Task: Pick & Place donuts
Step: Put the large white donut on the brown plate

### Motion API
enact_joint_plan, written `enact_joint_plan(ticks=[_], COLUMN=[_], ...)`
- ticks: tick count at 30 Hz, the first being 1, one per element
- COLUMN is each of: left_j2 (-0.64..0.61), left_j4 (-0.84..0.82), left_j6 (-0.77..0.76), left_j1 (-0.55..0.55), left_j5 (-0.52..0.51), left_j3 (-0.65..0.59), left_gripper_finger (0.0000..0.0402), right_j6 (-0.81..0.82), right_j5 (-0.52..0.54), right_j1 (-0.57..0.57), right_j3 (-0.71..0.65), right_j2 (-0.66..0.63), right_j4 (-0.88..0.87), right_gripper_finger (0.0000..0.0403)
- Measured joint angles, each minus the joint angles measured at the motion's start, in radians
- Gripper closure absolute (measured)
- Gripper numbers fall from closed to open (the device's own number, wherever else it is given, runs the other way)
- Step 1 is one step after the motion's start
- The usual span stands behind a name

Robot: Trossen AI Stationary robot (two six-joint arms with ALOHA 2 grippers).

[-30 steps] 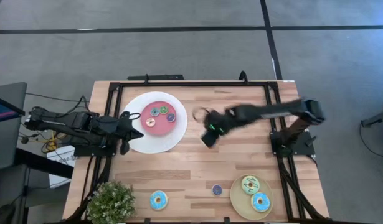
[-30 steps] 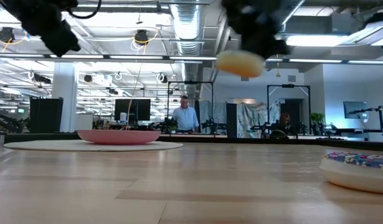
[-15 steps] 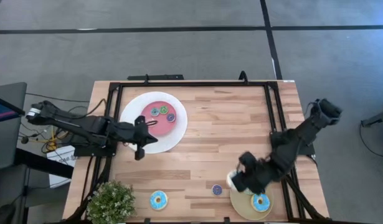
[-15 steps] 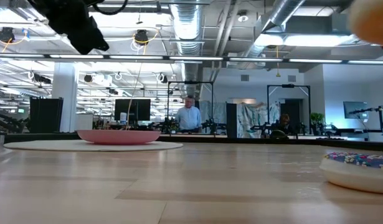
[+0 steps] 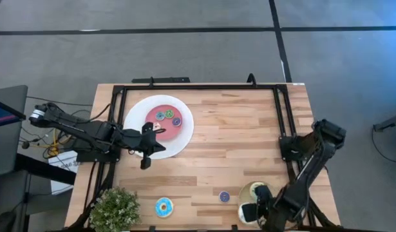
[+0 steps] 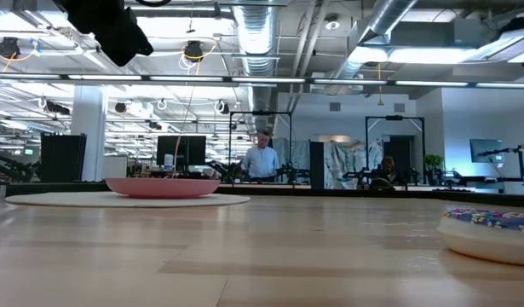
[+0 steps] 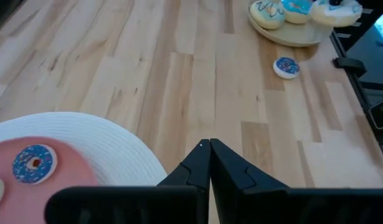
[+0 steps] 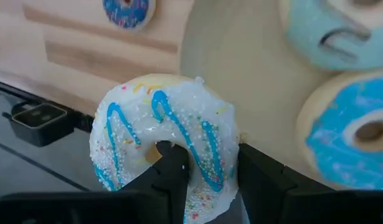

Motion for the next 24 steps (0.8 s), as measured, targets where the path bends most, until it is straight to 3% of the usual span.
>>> enact_joint_plan(ticks=[10, 24], left_j2=[0.0, 0.0], left_j4=[-0.007, -0.012], left_j6=[0.04, 0.034], left_j1=[0.0, 0.0], left_j5=[0.075, 0.087], left_j3=[0.0, 0.001], left_gripper_finger=[0.0401, 0.0401], right_j6=[0.023, -0.02], right_j5=[-0.083, -0.079], right_j1=[-0.013, -0.013], right_j3=[0.121, 0.123], right_j2=[0.129, 0.127], right_j4=[-0.235, -0.283], right_gripper_finger=[0.0287, 0.0287])
